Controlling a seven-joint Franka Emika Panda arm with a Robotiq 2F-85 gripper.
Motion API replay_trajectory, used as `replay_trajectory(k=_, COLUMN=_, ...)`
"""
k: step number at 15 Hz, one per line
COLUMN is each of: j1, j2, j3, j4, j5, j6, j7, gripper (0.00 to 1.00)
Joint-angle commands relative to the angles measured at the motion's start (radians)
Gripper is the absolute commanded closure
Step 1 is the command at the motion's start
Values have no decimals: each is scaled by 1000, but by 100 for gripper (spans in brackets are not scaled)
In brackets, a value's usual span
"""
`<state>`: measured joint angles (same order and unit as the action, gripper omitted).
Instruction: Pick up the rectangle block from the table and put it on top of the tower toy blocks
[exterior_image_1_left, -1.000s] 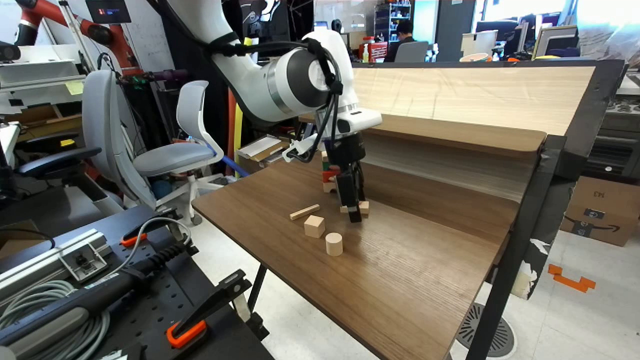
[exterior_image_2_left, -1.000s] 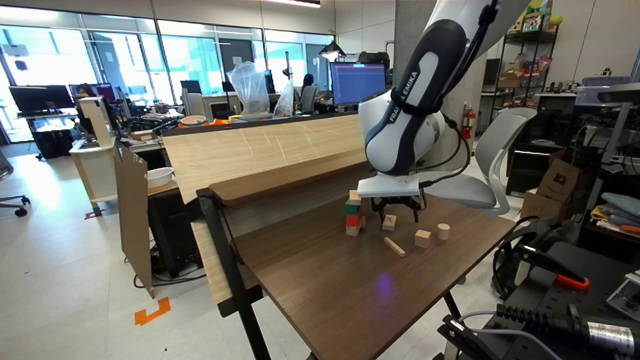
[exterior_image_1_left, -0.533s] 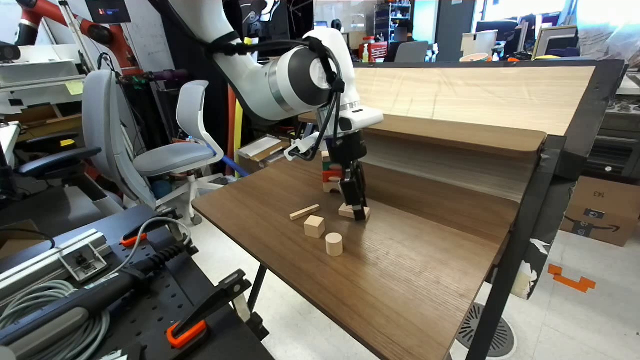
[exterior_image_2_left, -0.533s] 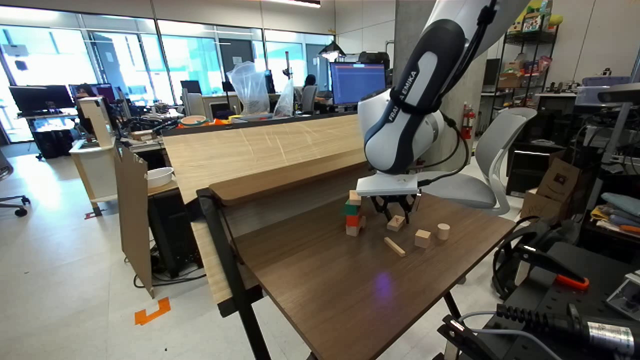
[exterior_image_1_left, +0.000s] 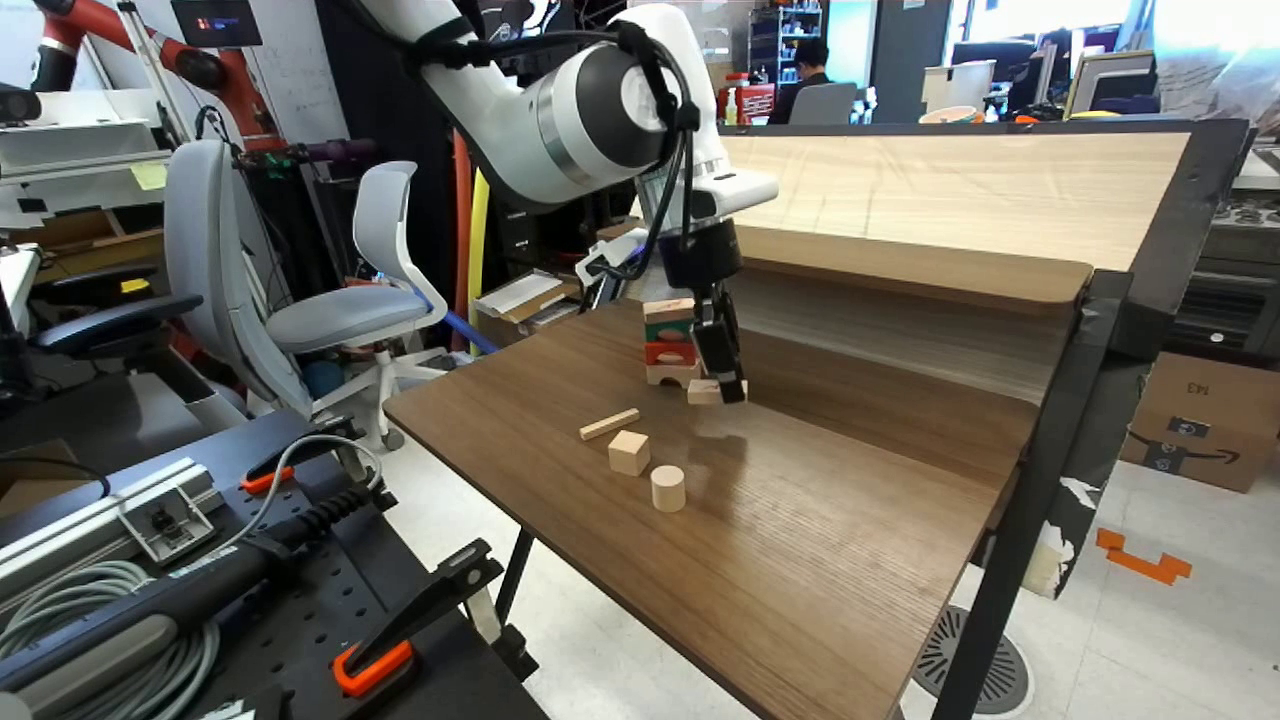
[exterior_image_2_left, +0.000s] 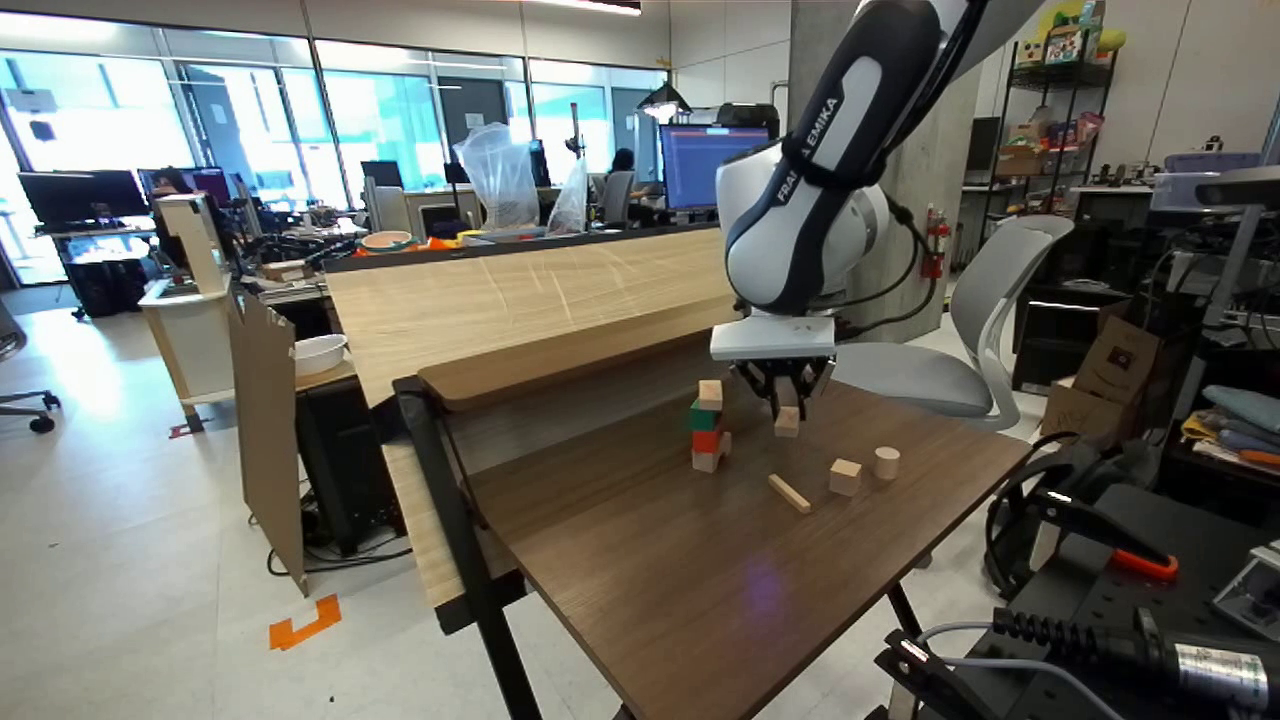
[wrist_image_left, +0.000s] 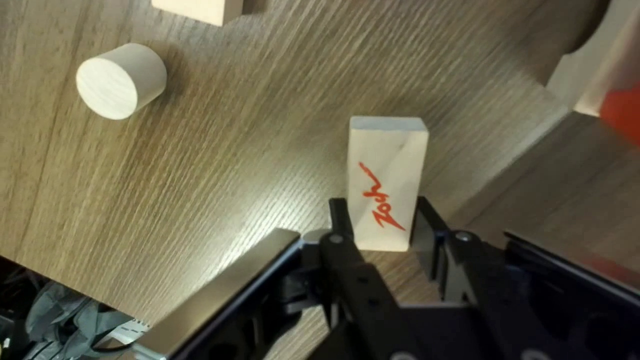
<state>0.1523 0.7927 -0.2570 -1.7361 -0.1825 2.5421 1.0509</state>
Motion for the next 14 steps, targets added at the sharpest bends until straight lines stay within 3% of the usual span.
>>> replay_trajectory(k=1, j1=-5, j2=-95, j3=14, j4=-57, j5=16, j6=-24, j7=-56, gripper=91)
replay_trajectory(k=14, j1=6, j2=-236, j3=86, j4=-89, j5=38, j6=-115, j7=-77, gripper=91)
